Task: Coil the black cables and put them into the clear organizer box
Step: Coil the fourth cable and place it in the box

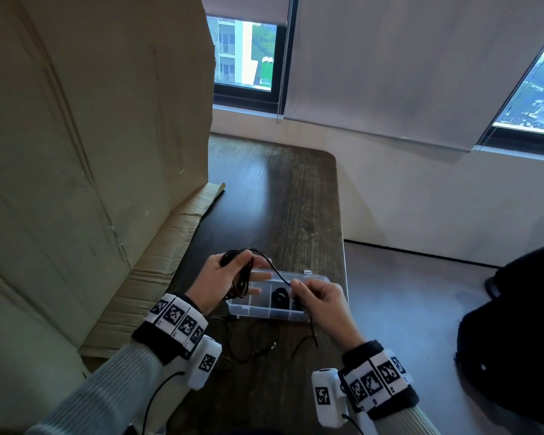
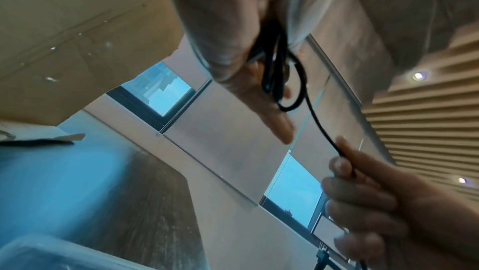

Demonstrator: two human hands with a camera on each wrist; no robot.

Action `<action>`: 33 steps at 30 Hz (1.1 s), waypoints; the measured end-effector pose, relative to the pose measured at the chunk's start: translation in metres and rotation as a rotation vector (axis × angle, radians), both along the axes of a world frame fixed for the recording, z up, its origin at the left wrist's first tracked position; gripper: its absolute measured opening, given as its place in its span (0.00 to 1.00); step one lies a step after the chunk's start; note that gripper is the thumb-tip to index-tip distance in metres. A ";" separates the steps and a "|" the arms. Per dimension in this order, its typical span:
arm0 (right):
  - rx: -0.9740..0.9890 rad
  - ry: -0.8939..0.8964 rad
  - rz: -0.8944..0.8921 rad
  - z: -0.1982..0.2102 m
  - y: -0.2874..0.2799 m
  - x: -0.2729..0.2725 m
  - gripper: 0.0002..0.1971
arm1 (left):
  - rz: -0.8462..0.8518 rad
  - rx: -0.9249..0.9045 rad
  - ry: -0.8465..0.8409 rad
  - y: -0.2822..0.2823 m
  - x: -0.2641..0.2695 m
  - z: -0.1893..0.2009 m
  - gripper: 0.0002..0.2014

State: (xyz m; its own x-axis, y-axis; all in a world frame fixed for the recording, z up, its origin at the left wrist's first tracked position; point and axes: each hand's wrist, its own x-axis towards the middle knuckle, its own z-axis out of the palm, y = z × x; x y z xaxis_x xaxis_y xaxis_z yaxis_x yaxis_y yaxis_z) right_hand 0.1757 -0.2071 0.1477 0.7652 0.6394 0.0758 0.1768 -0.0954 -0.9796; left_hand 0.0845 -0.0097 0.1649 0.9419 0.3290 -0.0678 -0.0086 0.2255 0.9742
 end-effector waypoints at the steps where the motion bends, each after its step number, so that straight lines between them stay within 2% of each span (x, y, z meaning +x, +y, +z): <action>1: 0.004 0.019 0.015 0.000 0.000 -0.002 0.12 | 0.030 -0.067 -0.005 -0.001 0.001 0.002 0.23; 4: -0.007 0.123 0.106 -0.002 0.004 -0.006 0.16 | 0.049 -0.199 -0.061 -0.006 0.005 0.003 0.25; 7: -0.088 0.282 0.216 -0.005 0.009 -0.011 0.18 | 0.053 -0.305 -0.167 -0.012 0.006 0.006 0.21; 9: -0.183 0.275 0.259 -0.005 0.007 -0.013 0.18 | 0.102 -0.432 -0.210 -0.014 0.008 0.013 0.17; 11: -0.271 0.196 0.295 -0.005 0.002 -0.014 0.21 | 0.208 -0.433 -0.194 -0.009 0.011 0.016 0.14; 13: -0.315 0.142 0.348 0.000 -0.004 -0.018 0.20 | 0.294 -0.198 -0.139 -0.001 0.013 0.013 0.09; 15: -0.337 0.041 0.405 0.008 -0.008 -0.021 0.15 | 0.265 0.171 -0.115 0.004 0.012 0.007 0.08; 17: -0.280 0.010 0.435 0.019 -0.009 -0.023 0.08 | 0.144 0.633 -0.063 0.005 0.010 -0.005 0.20; 18: -0.213 0.051 0.412 0.023 -0.009 -0.023 0.07 | 0.077 0.810 -0.025 0.004 0.008 -0.011 0.28; 19: -0.143 0.102 0.363 0.027 -0.008 -0.022 0.07 | 0.006 0.889 0.000 0.003 0.006 -0.016 0.35; 21: -0.065 0.103 0.220 0.030 -0.004 -0.016 0.08 | -0.156 0.870 0.007 -0.002 0.002 -0.024 0.40; 24: 0.001 0.044 0.088 0.025 0.003 -0.006 0.06 | -0.320 0.812 0.027 -0.015 -0.002 -0.024 0.24; 26: 0.005 0.020 0.020 0.023 0.004 0.003 0.03 | -0.307 0.763 0.052 -0.021 -0.001 -0.021 0.15; 28: 0.013 0.040 -0.008 0.022 0.002 0.010 0.05 | -0.220 0.556 0.064 -0.022 -0.001 -0.014 0.11; 30: -0.026 0.035 -0.013 0.019 0.002 0.014 0.08 | -0.138 0.327 0.058 -0.020 -0.001 -0.007 0.13; 33: -0.059 0.047 0.036 0.009 0.007 0.012 0.12 | -0.058 0.232 0.052 -0.021 0.001 -0.004 0.17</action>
State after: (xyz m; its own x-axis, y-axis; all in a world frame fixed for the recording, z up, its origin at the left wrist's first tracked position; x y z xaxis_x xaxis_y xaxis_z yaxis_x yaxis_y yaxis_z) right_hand 0.1881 -0.2006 0.1570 0.7432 0.6691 0.0013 0.1348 -0.1479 -0.9798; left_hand 0.0853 -0.0304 0.1606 0.9568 0.2869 -0.0460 0.0497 -0.0054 0.9988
